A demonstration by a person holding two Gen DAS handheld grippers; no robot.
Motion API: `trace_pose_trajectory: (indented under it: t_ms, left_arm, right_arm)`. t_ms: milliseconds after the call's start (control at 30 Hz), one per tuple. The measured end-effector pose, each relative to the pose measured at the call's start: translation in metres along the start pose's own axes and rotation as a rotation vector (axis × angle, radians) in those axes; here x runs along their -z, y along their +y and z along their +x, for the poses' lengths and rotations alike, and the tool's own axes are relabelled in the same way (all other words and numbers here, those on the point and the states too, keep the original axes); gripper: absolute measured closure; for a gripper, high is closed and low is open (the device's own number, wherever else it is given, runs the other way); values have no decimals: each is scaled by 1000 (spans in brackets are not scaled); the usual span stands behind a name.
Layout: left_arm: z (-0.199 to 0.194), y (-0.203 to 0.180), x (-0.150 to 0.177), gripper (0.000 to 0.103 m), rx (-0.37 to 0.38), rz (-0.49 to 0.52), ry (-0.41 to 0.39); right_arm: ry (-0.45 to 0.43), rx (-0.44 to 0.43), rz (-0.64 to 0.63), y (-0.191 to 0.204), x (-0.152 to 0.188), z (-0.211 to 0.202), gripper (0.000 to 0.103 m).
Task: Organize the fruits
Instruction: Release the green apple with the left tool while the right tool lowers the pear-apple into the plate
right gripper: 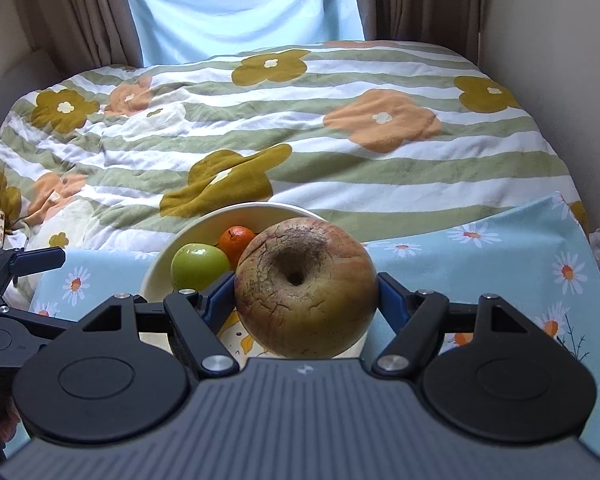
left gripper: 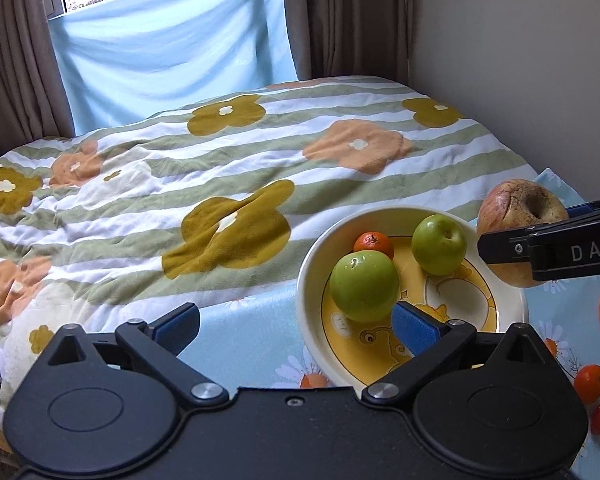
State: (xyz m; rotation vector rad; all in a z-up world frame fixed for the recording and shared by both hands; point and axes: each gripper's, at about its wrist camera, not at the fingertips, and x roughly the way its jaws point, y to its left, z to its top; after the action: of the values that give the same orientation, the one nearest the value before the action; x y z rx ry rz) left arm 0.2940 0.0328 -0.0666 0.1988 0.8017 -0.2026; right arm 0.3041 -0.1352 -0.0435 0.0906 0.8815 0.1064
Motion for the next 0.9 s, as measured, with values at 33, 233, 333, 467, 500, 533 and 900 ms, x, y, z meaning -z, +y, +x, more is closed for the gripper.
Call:
trace_pose_trajectory:
  t_ms: [33, 233, 333, 467, 500, 533, 900]
  left_arm:
    - [-2, 1, 1, 0, -3, -4, 0]
    - [-11, 10, 11, 0, -13, -35, 4]
    - [-12, 14, 15, 0, -18, -49, 10]
    - [-12, 16, 20, 0, -25, -63, 13]
    - [-13, 17, 21, 0, -28, -73, 11]
    - [-13, 18, 22, 0, -26, -87, 10]
    - [-13, 17, 29, 0, -10, -92, 15]
  right_arm:
    - [3, -4, -6, 3, 1, 2, 14]
    - [30, -19, -43, 17, 7, 19, 14]
    - [46, -28, -51, 19, 11, 28, 14]
    - [54, -38, -63, 24, 14, 37, 14]
    - [54, -40, -65, 25, 15, 39, 14]
    - [56, -40, -67, 25, 15, 42, 14]
    - [54, -54, -100, 34, 20, 54, 14]
